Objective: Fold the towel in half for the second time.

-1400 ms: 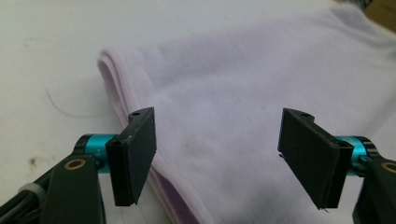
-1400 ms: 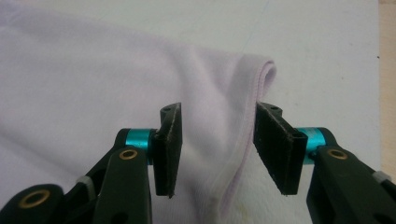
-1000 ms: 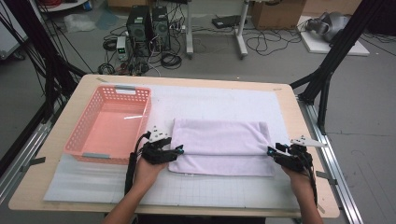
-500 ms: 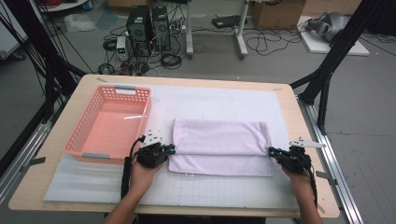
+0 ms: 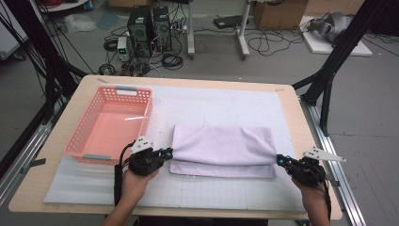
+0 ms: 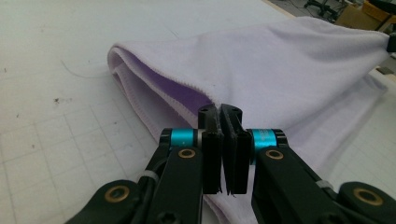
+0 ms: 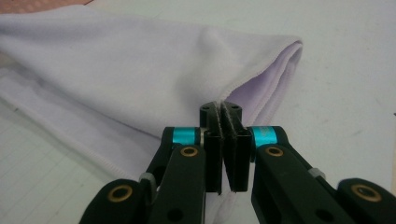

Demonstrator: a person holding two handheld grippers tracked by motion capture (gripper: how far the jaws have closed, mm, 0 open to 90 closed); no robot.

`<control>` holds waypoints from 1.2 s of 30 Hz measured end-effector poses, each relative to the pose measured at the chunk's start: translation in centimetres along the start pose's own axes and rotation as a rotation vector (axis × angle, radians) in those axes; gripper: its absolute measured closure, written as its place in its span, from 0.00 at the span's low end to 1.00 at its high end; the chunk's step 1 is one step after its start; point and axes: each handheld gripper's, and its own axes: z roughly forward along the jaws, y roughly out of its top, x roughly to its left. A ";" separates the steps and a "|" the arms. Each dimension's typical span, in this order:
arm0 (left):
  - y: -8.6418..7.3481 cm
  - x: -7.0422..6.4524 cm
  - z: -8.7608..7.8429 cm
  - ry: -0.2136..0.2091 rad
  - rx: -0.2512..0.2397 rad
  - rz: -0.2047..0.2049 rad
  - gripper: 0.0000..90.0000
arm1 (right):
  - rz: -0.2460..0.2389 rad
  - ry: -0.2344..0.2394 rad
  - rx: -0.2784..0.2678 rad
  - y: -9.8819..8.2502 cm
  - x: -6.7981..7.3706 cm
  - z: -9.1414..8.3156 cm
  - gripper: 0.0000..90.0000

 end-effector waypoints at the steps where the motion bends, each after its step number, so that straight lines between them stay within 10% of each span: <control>1: -0.1 -0.1 -0.3 -0.004 0.002 0.001 0.96 | 0.001 0.003 0.005 -0.2 0.2 -0.3 0.97; 13: -2.1 -1.4 -1.6 -0.009 0.075 0.058 0.93 | -0.013 -0.013 0.085 -2.3 1.5 -2.3 0.96; 16: -1.5 -1.4 -1.1 0.001 0.047 0.053 0.59 | -0.017 -0.047 0.126 -2.6 1.5 -1.8 0.79; 19: -0.3 -1.2 -0.5 0.006 0.018 0.064 0.52 | 0.011 -0.065 0.074 -1.9 0.9 -1.7 0.72; 29: 3.6 1.9 5.7 0.110 0.030 0.000 0.52 | 0.020 -0.066 0.030 1.0 -0.8 3.3 0.68; 36: 3.6 4.1 9.1 0.190 0.092 -0.030 0.50 | 0.006 -0.051 0.039 1.5 -0.9 5.5 0.68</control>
